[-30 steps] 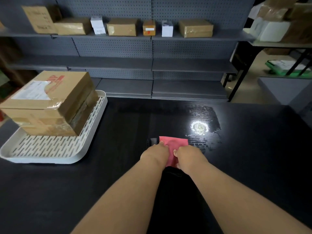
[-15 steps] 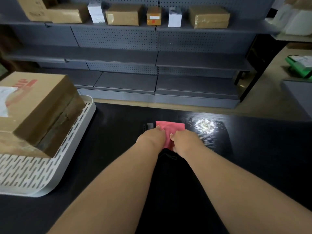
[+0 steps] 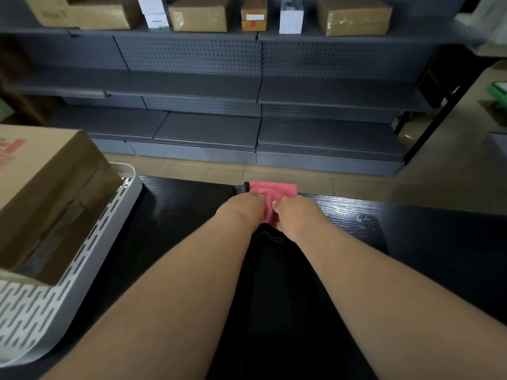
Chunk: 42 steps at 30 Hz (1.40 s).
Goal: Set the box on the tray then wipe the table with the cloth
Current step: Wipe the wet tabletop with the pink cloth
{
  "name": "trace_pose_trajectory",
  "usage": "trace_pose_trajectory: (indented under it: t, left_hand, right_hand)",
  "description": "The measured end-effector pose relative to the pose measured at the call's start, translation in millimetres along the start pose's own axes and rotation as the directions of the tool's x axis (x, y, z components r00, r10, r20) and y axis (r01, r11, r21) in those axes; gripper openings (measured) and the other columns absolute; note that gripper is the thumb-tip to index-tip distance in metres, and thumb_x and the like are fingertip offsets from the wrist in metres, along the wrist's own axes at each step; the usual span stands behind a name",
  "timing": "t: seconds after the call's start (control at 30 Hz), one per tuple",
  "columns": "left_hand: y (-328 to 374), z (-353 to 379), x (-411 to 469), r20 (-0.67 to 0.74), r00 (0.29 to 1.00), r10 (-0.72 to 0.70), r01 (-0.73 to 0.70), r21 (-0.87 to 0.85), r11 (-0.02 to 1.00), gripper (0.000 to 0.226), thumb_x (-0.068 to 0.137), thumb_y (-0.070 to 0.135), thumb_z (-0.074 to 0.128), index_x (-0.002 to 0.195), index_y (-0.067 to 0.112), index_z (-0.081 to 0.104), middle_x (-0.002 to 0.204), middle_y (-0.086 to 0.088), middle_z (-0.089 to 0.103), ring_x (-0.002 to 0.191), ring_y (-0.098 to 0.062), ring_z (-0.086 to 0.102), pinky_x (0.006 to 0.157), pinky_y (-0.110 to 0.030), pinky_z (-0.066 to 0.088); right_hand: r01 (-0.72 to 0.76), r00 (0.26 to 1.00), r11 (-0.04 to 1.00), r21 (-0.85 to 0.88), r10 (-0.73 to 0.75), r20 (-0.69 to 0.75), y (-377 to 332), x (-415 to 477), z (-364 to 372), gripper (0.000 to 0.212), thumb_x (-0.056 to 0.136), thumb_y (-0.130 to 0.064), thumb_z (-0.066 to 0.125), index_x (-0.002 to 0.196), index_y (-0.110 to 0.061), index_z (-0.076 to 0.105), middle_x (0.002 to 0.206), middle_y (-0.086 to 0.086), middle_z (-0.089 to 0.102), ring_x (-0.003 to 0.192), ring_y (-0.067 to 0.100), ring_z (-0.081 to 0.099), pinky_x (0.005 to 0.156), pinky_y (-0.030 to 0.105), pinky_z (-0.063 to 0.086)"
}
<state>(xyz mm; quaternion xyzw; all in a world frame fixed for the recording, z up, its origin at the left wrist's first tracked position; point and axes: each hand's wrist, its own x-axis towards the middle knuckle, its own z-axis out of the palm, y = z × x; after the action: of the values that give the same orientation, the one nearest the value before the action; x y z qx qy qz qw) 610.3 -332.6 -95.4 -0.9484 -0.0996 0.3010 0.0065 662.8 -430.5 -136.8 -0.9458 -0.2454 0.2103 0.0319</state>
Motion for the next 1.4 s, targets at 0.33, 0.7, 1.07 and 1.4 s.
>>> trace_pose_trajectory:
  t: [0.33, 0.7, 1.07, 1.4]
  left_hand:
    - [0, 12, -1, -0.063, 0.998, -0.028, 0.027, -0.022, 0.999, 0.07, 0.096, 0.007, 0.05, 0.155, 0.009, 0.011, 0.163, -0.011, 0.006, 0.148, -0.026, 0.021, 0.116, -0.042, 0.031]
    - [21, 8, -10, -0.049, 0.997, -0.066, 0.066, 0.016, 0.998, 0.075, 0.093, 0.001, 0.052, 0.155, 0.006, 0.01, 0.162, -0.013, 0.005, 0.146, -0.031, 0.026, 0.114, -0.044, 0.034]
    - [73, 7, -12, -0.115, 0.993, 0.003, -0.007, -0.029, 1.0, 0.067, 0.093, -0.001, 0.048, 0.153, 0.007, 0.019, 0.162, -0.011, 0.01, 0.144, -0.032, 0.031, 0.111, -0.043, 0.036]
    - [133, 9, -15, -0.135, 0.986, 0.095, -0.102, -0.043, 0.994, 0.065, 0.097, 0.004, 0.045, 0.154, 0.009, 0.014, 0.162, -0.01, 0.006, 0.148, -0.032, 0.021, 0.114, -0.044, 0.032]
  right_hand:
    - [0.107, 0.993, 0.974, -0.199, -0.095, 0.07, -6, -17, -4, 0.056, 0.097, -0.016, 0.042, 0.151, -0.016, 0.026, 0.152, 0.01, 0.032, 0.128, 0.037, 0.045, 0.096, 0.047, 0.046]
    - [0.174, 0.984, 0.964, -0.2, -0.166, 0.059, 15, -32, -6, 0.058, 0.099, -0.02, 0.044, 0.152, -0.024, 0.021, 0.151, 0.004, 0.033, 0.127, 0.035, 0.046, 0.097, 0.045, 0.046]
    - [0.12, 0.992, 0.975, -0.188, -0.113, 0.052, 68, -54, -14, 0.055, 0.098, -0.021, 0.045, 0.15, -0.026, 0.027, 0.153, 0.001, 0.035, 0.131, 0.032, 0.046, 0.103, 0.042, 0.044]
    - [0.051, 0.994, 0.974, -0.22, -0.028, 0.107, 120, -98, -30, 0.056, 0.1, -0.029, 0.044, 0.152, -0.023, 0.023, 0.155, 0.002, 0.033, 0.137, 0.027, 0.04, 0.11, 0.039, 0.039]
